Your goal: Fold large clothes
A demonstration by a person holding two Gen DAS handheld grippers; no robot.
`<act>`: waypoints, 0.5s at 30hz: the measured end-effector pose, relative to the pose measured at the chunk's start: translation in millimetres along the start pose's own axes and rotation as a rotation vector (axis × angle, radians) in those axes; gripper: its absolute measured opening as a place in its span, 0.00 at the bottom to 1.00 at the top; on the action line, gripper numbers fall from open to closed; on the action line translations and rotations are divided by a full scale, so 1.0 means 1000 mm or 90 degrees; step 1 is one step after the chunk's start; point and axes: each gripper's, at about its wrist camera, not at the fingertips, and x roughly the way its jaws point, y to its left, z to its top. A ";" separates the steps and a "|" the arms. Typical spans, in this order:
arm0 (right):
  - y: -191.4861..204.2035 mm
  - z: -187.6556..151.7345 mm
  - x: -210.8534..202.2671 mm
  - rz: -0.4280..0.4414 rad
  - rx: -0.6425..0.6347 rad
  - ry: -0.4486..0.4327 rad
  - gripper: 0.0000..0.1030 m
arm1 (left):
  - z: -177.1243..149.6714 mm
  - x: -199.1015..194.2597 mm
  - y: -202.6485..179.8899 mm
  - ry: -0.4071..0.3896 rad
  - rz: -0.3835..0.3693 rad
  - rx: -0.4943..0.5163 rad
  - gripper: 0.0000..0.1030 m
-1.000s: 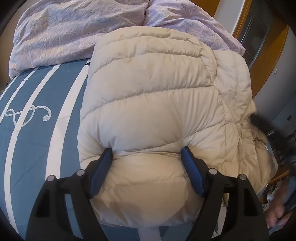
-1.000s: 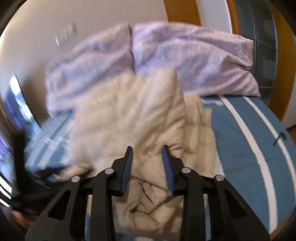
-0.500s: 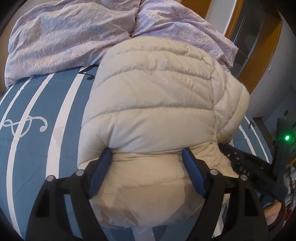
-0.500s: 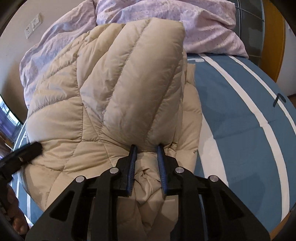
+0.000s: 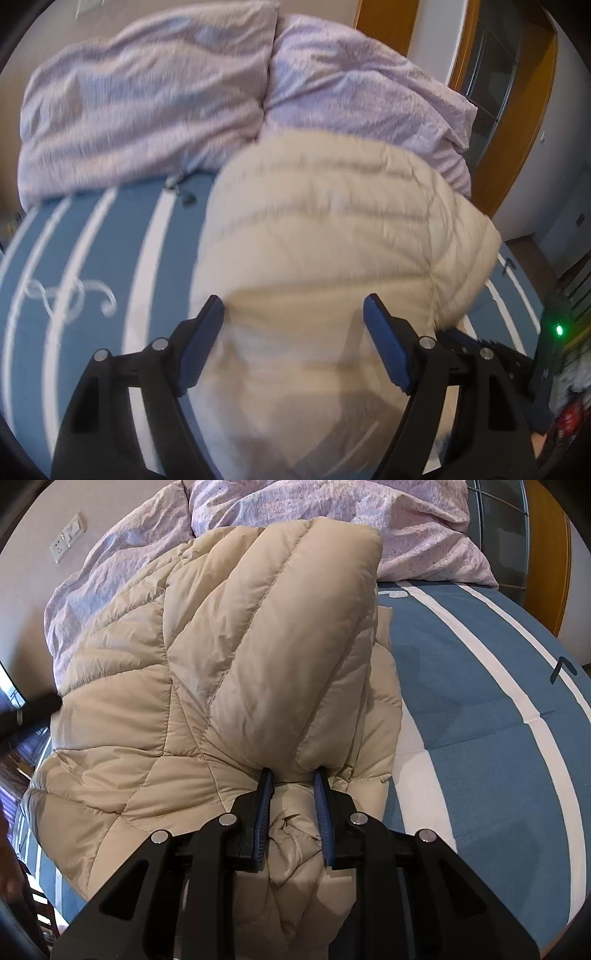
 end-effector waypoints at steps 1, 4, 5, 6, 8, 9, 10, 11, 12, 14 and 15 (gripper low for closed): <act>0.000 0.000 0.000 0.000 0.001 -0.001 0.22 | 0.006 0.000 -0.002 -0.007 0.012 0.010 0.75; 0.000 -0.002 0.000 0.002 0.005 -0.004 0.22 | 0.027 0.007 -0.005 -0.021 0.047 0.025 0.75; -0.001 -0.002 0.000 0.004 0.005 -0.005 0.22 | 0.034 0.011 -0.005 -0.019 0.053 0.025 0.75; -0.002 -0.002 0.000 0.006 0.006 -0.005 0.22 | 0.037 0.015 -0.005 -0.017 0.054 0.024 0.75; -0.004 -0.002 0.000 0.012 0.007 -0.005 0.22 | 0.042 0.025 -0.007 -0.010 0.062 0.028 0.76; -0.005 -0.002 0.000 0.014 0.008 -0.005 0.22 | 0.043 0.034 -0.007 -0.002 0.072 0.031 0.76; -0.005 -0.002 0.000 0.016 0.010 -0.006 0.22 | 0.042 0.043 -0.006 0.008 0.076 0.029 0.76; -0.007 -0.002 0.000 0.017 0.009 -0.006 0.22 | 0.039 0.053 -0.004 0.021 0.076 0.026 0.76; -0.007 -0.002 0.000 0.019 0.009 -0.007 0.22 | 0.038 0.060 -0.002 0.028 0.076 0.022 0.77; -0.009 -0.002 0.000 0.022 0.009 -0.008 0.22 | 0.031 0.073 0.001 0.035 0.077 0.018 0.78; -0.009 -0.002 0.000 0.022 0.008 -0.008 0.22 | 0.027 0.078 0.001 0.030 0.083 0.022 0.80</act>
